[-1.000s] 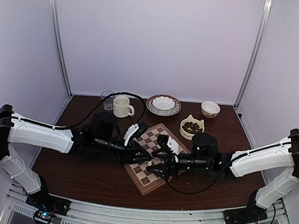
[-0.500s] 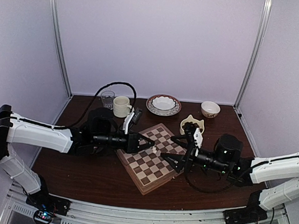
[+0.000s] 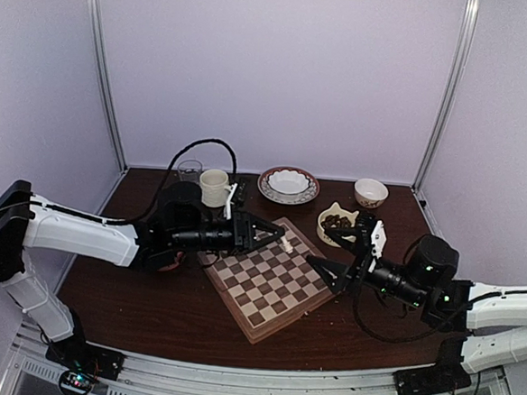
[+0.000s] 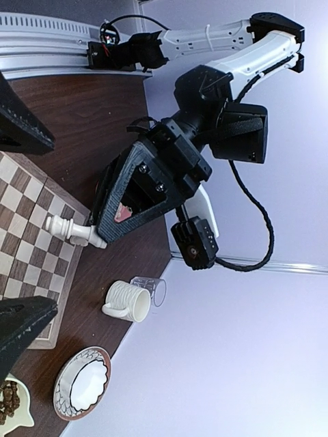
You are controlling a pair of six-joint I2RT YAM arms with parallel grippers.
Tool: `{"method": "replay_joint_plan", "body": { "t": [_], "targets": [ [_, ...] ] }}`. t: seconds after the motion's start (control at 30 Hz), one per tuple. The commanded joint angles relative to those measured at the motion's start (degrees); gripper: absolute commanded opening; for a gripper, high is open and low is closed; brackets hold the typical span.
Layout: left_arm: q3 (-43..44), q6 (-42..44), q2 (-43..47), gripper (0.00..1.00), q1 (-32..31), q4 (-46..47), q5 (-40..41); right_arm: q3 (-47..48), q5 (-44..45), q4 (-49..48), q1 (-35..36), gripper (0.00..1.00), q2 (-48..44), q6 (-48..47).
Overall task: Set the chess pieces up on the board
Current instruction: Pass from the left arm to the right
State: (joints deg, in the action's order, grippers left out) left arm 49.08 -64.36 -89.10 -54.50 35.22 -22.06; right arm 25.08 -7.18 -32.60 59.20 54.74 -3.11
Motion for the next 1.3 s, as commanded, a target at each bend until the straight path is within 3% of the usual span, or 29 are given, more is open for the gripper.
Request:
{"method": "replay_joint_plan", "body": {
  "t": [0.0, 0.17, 0.33, 0.43, 0.67, 0.73, 0.87, 1.27],
  "targets": [
    [-0.1, -8.9, -3.0, 0.08, -0.7, 7.9, 0.0, -0.3, 2.2, 2.0, 0.8, 0.74, 0.9, -4.0],
    [-0.6, -14.3, -6.0, 0.08, -1.3, 12.8, 0.3, 0.4, 4.8, 1.1, 2.1, 0.73, 4.0, -5.8],
    [-0.6, -19.4, -9.4, 0.07, -1.8, 19.1, -0.6, -1.5, 6.4, -6.8, 2.3, 0.72, 8.2, -7.6],
    [-0.1, -19.9, -10.5, 0.07, -2.2, 20.0, -1.0, -2.6, 7.0, -11.9, 2.3, 0.73, 10.7, -8.4],
    [-0.5, -20.6, -11.3, 0.07, -2.5, 21.7, -1.3, -1.8, 10.4, -11.4, 2.3, 0.69, 12.8, -7.8],
    [-0.6, -21.0, -11.6, 0.07, -2.4, 22.2, -1.6, -1.7, 10.8, -11.5, 2.3, 0.66, 13.0, -7.5],
    [-0.7, -21.2, -12.2, 0.07, -2.5, 22.7, -1.9, -1.7, 11.1, -11.4, 2.3, 0.45, 13.0, -7.2],
    [-0.6, -22.8, -13.9, 0.07, -2.5, 25.2, -2.4, -0.4, 10.2, -9.7, 2.3, 0.31, 14.1, -6.8]
  ]
}}
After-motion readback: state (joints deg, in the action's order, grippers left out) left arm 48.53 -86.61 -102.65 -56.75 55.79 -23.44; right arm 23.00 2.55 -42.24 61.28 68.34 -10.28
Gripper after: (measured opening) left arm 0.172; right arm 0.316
